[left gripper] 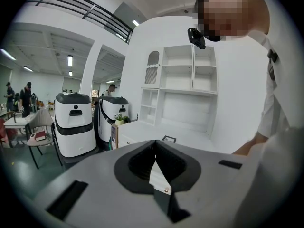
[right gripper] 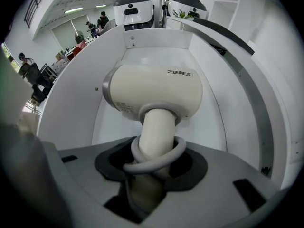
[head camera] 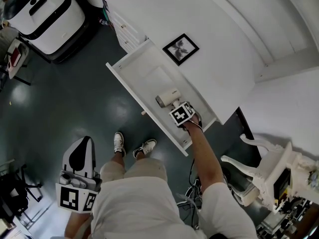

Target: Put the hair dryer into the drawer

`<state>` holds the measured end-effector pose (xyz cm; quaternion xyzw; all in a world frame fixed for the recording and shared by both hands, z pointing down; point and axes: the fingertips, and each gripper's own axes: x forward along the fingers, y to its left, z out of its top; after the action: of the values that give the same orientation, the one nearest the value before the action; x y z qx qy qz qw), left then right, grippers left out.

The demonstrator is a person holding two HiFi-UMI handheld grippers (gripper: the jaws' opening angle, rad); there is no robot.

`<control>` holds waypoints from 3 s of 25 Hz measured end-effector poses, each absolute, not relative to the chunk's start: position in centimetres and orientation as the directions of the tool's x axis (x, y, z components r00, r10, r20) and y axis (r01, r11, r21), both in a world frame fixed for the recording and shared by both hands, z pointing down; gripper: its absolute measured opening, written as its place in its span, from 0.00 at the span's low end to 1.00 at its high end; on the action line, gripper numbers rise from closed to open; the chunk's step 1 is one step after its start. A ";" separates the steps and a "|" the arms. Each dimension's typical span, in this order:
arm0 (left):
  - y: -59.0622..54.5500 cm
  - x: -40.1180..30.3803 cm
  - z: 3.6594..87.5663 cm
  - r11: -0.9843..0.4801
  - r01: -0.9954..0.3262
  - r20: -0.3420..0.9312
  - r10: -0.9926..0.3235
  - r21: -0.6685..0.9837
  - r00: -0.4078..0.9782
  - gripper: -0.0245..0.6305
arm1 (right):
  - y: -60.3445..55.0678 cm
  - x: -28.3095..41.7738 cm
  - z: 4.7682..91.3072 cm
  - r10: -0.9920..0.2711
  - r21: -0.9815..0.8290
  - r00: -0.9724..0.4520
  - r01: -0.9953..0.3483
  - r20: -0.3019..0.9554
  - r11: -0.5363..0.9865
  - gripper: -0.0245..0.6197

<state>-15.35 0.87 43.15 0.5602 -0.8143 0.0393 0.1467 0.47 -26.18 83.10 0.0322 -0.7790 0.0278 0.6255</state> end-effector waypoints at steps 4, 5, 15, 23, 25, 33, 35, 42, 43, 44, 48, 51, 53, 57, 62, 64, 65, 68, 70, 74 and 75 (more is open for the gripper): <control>0.9 -15.5 43.0 0.370 -0.923 0.279 -0.902 0.106 -0.329 0.06 | -25.6 0.7 82.9 0.028 -0.044 -0.200 -0.081 0.979 0.996 0.35; 0.8 -15.5 43.0 0.369 -0.923 0.278 -0.903 0.107 -0.329 0.06 | -25.5 0.8 83.0 0.029 -0.046 -0.199 -0.080 0.980 0.996 0.35; 0.7 -16.3 42.7 0.351 -0.929 0.264 -0.913 0.115 -0.312 0.06 | -25.2 1.1 83.1 -0.004 -0.018 -0.197 -0.110 0.980 0.994 0.36; 1.1 -17.8 42.2 0.329 -0.936 0.258 -0.921 0.121 -0.291 0.06 | -25.4 1.6 82.8 -0.030 0.005 -0.167 -0.152 0.985 0.988 0.40; 1.2 -18.2 42.1 0.319 -0.939 0.252 -0.926 0.125 -0.281 0.06 | -25.7 1.4 82.4 -0.050 0.021 -0.174 -0.167 0.984 0.986 0.44; 0.7 -18.8 41.1 0.251 -0.958 0.212 -0.953 0.142 -0.218 0.06 | -26.7 1.0 78.7 -0.192 0.136 -0.229 -0.239 0.954 0.961 0.52; 0.4 -18.9 40.9 0.225 -0.963 0.197 -0.961 0.151 -0.194 0.06 | -27.2 0.5 77.0 -0.248 0.168 -0.264 -0.292 0.932 0.942 0.52; -0.7 -19.3 39.9 0.133 -0.974 0.138 -0.984 0.183 -0.109 0.06 | -24.0 -0.2 71.1 -0.288 0.062 -0.397 -0.493 0.872 0.868 0.49; -0.8 -19.4 39.8 0.120 -0.975 0.129 -0.987 0.188 -0.097 0.06 | -23.1 -0.3 70.2 -0.279 0.021 -0.423 -0.520 0.862 0.854 0.48; -1.0 -19.5 39.7 0.108 -0.975 0.121 -0.989 0.194 -0.085 0.06 | -22.3 -0.3 69.4 -0.275 -0.016 -0.449 -0.544 0.850 0.839 0.46; -1.6 -20.0 39.3 0.053 -0.976 0.093 -0.995 0.210 -0.034 0.06 | -19.6 0.1 65.7 -0.330 -0.111 -0.526 -0.641 0.784 0.759 0.34; -1.9 -20.2 39.0 0.015 -0.976 0.074 -0.997 0.218 0.001 0.06 | -18.3 1.7 63.5 -0.401 -0.147 -0.538 -0.713 0.741 0.686 0.24; -2.1 -20.5 38.6 -0.006 -0.975 0.059 -0.998 0.222 0.019 0.06 | -17.8 2.7 61.9 -0.446 -0.153 -0.534 -0.747 0.719 0.647 0.17; -2.3 -20.9 38.0 -0.041 -0.974 0.030 -0.998 0.224 0.049 0.06 | -17.2 3.9 59.5 -0.513 -0.151 -0.521 -0.787 0.682 0.598 0.09; -1.9 -22.1 37.6 -0.069 -0.976 0.002 -0.997 0.208 0.071 0.06 | -16.7 4.1 57.6 -0.576 -0.170 -0.521 -0.816 0.630 0.552 0.05; -1.8 -22.6 37.4 -0.074 -0.977 0.000 -0.997 0.199 0.076 0.06 | -16.5 4.0 56.6 -0.594 -0.198 -0.535 -0.820 0.601 0.538 0.05; -1.8 -22.9 37.3 -0.076 -0.979 -0.001 -0.997 0.191 0.077 0.06 | -16.5 3.9 55.9 -0.605 -0.214 -0.541 -0.822 0.584 0.528 0.05; -2.3 -23.9 36.6 -0.073 -0.988 -0.007 -0.997 0.139 0.072 0.06 | -16.8 4.1 53.1 -0.654 -0.249 -0.552 -0.828 0.518 0.502 0.05; -2.7 -24.5 36.1 -0.069 -0.992 -0.017 -0.998 0.103 0.067 0.06 | -17.3 4.5 50.8 -0.690 -0.241 -0.549 -0.833 0.471 0.498 0.05; -3.9 -25.0 34.5 -0.067 -0.995 -0.043 -0.997 0.072 0.065 0.06 | -18.5 5.7 46.3 -0.742 -0.221 -0.550 -0.835 0.383 0.504 0.05; -4.3 -24.9 34.2 -0.067 -0.996 -0.048 -0.997 0.067 0.064 0.06 | -18.8 6.0 45.3 -0.753 -0.218 -0.552 -0.834 0.360 0.507 0.05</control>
<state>-24.95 -4.28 34.17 0.7292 -0.6830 -0.0403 0.0080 6.05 -18.79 45.27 0.4606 -0.8611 0.1853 0.1096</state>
